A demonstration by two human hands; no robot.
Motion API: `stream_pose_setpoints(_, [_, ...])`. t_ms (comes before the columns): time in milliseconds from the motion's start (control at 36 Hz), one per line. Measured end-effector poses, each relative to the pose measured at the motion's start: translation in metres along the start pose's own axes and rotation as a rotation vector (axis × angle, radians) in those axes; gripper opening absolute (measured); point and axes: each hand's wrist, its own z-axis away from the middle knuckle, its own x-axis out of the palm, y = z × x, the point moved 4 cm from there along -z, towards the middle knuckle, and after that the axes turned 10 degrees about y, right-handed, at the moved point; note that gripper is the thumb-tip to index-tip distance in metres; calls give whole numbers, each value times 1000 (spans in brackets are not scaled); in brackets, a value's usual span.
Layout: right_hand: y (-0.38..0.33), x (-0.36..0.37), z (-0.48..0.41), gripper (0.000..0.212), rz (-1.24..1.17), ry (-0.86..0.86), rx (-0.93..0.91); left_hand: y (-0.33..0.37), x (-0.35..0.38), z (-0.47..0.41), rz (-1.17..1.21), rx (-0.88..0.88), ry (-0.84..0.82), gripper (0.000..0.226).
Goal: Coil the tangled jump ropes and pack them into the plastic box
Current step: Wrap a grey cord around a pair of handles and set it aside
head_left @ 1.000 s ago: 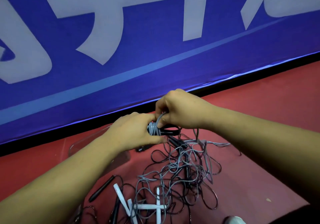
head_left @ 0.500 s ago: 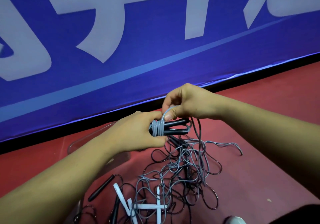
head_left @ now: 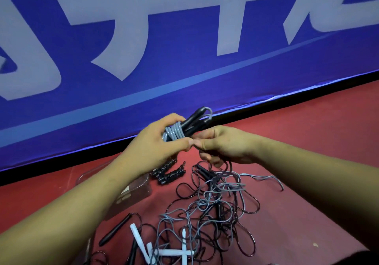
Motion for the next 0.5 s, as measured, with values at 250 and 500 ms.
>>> stream_pose_setpoints(250, [-33,7,3,26,446,192,-72,-27,-24,-15,-183,-89,72,24])
stream_pose_setpoints(500, [-48,24,4,26,945,226,-248,-38,-15,-9,-631,-32,-33,35])
